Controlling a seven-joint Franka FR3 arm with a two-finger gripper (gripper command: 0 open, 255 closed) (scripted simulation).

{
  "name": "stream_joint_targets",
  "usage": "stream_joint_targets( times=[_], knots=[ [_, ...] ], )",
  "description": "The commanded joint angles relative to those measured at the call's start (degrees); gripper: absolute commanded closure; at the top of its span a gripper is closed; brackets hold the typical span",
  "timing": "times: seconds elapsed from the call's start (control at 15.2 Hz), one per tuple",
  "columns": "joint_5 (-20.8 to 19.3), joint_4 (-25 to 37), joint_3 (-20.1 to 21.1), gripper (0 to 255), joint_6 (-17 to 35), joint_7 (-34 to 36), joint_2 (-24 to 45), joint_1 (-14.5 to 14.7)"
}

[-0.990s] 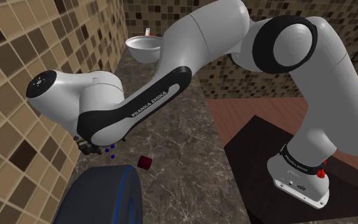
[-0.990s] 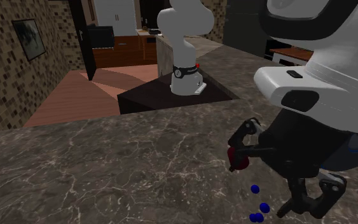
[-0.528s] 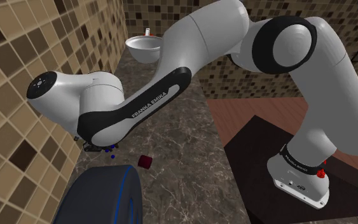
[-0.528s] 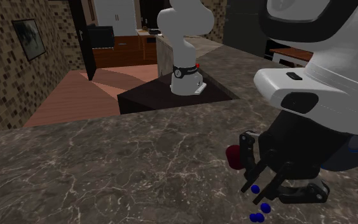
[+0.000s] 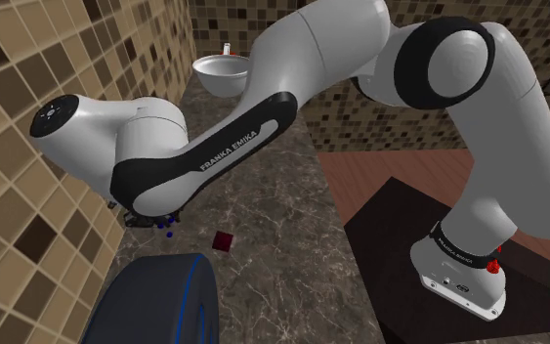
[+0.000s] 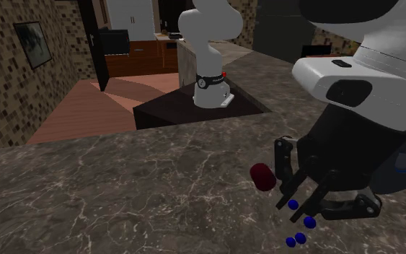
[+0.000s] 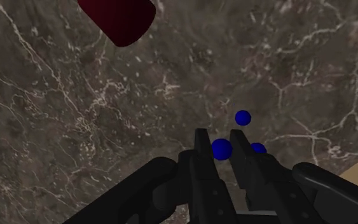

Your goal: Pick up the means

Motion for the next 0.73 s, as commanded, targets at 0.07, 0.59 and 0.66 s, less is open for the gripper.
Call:
stream_joint_targets(
  times=[0.07, 0.59, 0.66],
  knots=[
    [0.5, 0.7, 0.3, 255, -1.4, -0.6, -0.9, 0.0],
    [1.7, 3.2, 1.1, 255, -5.7, -2.2, -3.1, 0.1],
    [1.7, 3.3, 1.1, 255, -5.8, -2.2, -3.2, 0.1]
  ],
)
